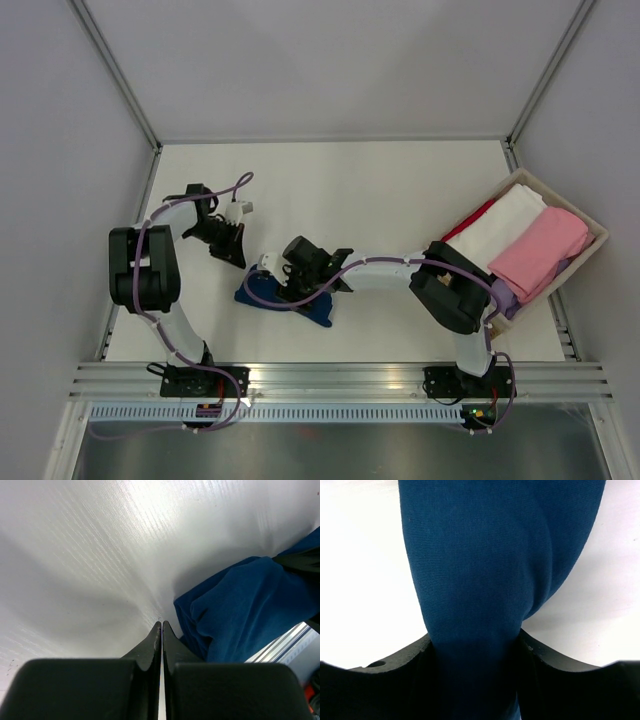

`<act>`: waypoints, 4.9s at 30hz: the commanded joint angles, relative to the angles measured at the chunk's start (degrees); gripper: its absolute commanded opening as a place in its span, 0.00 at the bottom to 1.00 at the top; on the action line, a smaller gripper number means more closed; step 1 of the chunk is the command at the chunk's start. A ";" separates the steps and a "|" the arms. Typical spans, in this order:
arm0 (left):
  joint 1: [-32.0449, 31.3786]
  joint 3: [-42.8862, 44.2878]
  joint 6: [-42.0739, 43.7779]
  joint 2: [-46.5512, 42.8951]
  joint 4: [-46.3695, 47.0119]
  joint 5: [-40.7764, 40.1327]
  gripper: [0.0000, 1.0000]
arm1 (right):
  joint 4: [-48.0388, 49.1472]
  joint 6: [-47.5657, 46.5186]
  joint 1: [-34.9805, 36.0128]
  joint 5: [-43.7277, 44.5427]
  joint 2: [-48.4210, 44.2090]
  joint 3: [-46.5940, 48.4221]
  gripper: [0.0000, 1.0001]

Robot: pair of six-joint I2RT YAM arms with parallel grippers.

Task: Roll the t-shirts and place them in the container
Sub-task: Place the rolled tshirt into the container

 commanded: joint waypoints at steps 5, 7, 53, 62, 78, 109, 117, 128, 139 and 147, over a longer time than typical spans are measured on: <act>3.23 -1.04 1.15 -7.56 0.70 0.27 0.02 | -6.40 5.09 -0.97 -0.31 -1.08 1.18 0.18; 4.81 -1.57 1.59 -8.62 0.70 0.36 0.02 | -7.02 6.49 -1.93 0.31 -1.44 0.92 0.00; 4.12 7.73 -0.25 -10.74 2.28 -3.15 0.11 | -18.15 20.29 -27.85 35.45 -32.98 7.85 0.00; 2.09 18.81 0.18 -7.48 2.28 -0.26 0.13 | -31.62 31.98 -54.38 29.60 -40.81 6.63 0.00; 2.09 18.47 2.56 -4.93 2.28 1.86 0.14 | -38.05 34.28 -76.91 39.34 -42.75 2.06 0.00; 2.09 18.99 2.30 -2.74 2.10 -1.57 0.16 | -30.75 41.13 -66.98 21.84 -40.19 -4.88 0.57; 2.09 19.35 2.38 -2.73 2.01 -1.48 0.17 | -33.82 40.34 -66.98 25.98 -41.69 -2.87 0.82; 2.09 19.08 2.82 -2.82 1.93 -1.57 0.18 | -35.32 38.32 -71.20 27.74 -41.43 4.77 0.98; 2.09 19.17 2.91 -2.12 1.75 -2.45 0.18 | -29.70 39.81 -79.02 19.47 -31.50 11.20 0.98; 2.18 19.26 3.00 -1.24 1.66 -3.15 0.17 | -26.19 40.69 -79.11 17.81 -25.62 11.03 0.98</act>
